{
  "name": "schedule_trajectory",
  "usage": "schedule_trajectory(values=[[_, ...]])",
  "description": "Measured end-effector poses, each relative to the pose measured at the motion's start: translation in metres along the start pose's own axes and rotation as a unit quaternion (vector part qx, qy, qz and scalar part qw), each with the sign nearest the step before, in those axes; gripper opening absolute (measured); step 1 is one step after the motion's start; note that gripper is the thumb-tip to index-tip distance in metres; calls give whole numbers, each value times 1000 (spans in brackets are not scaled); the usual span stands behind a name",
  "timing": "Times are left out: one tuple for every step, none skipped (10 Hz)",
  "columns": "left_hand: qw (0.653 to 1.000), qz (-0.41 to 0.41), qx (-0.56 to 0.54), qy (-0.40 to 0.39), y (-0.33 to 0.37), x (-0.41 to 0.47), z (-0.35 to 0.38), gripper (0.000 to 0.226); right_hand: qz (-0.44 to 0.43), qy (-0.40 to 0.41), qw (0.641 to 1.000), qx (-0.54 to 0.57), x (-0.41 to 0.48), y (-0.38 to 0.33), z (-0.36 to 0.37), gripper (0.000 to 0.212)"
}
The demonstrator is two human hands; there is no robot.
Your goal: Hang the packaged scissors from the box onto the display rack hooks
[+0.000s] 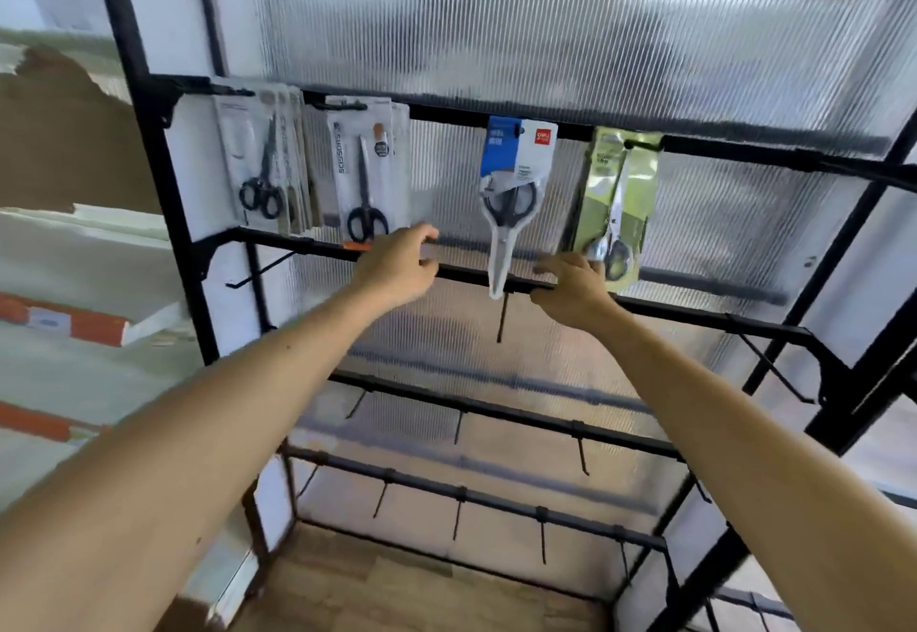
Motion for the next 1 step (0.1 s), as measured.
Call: schedule_trajectory(values=[[995, 50, 82, -37, -15, -15, -14, 48, 34, -13, 999, -21, -22, -10, -6, 44]])
Point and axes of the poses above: each hand's wrist, its own x-axis towards the middle knuckle, its own z-axis out of the palm, y = z × x, the point moved 2 cm from there along x, towards the middle knuckle, and after that the axes turned 11 degrees about y, right-handed, at the moved point
